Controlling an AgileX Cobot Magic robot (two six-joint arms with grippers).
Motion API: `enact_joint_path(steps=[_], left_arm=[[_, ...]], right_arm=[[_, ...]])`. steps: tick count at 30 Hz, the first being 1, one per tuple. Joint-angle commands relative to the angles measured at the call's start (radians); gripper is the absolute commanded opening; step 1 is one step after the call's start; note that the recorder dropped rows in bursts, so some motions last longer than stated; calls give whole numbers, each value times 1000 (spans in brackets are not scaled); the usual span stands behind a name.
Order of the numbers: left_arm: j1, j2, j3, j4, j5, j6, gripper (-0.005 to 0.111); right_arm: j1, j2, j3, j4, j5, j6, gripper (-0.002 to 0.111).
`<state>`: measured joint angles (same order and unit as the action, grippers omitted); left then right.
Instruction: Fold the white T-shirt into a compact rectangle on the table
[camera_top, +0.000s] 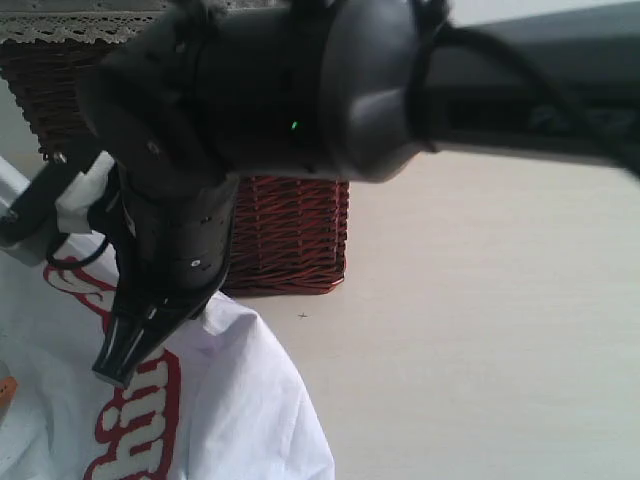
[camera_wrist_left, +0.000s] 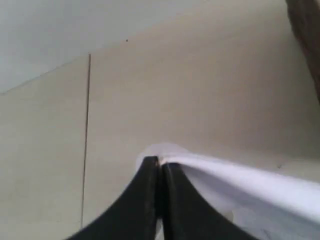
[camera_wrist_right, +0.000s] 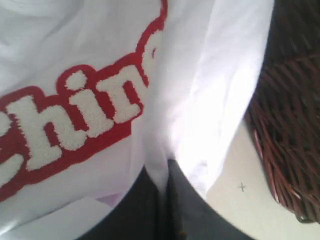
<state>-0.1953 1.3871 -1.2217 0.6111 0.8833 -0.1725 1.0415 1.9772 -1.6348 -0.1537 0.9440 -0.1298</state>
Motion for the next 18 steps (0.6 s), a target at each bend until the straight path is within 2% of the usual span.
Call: enact_joint_path(steps=[1,2,3,4,5,7,9,10,12,14,16,18], left_arm=[[69,133,49,46,-166,-134,22],[79,146,51,44,-191,-154,31],[97,168,56,42,-222,-193,61],[107,177,56,42,-238,-220,77],[113,179,56,46,-240,-241,85],[116,179,56,46,-225,-251,83],[113,172,59,5,-195,-249,74],[112,163,67,-80,-189,-192,68],[112,153,114,-345,-194,71,55],[112,153,155,-496,-173,229,48],[112,153,210,-552,-163,321,44],[112,153,264,-561,-163,331,45]], right_arm=[[-44,71,1,-36,-65,-33,11],[-52,74,1,-49,-67,-33,14],[-68,77,1,-77,-74,-33,18],[-76,77,1,-92,-76,-24,19],[-83,77,1,-95,-79,-23,19],[-90,78,1,-97,-79,-23,19],[-89,78,1,-98,-77,-23,19],[-89,78,1,-116,-77,-21,19],[-89,78,1,-173,-71,13,19],[-90,80,1,-229,-56,41,19],[-95,84,1,-264,-31,81,19],[-109,97,1,-242,-7,90,20]])
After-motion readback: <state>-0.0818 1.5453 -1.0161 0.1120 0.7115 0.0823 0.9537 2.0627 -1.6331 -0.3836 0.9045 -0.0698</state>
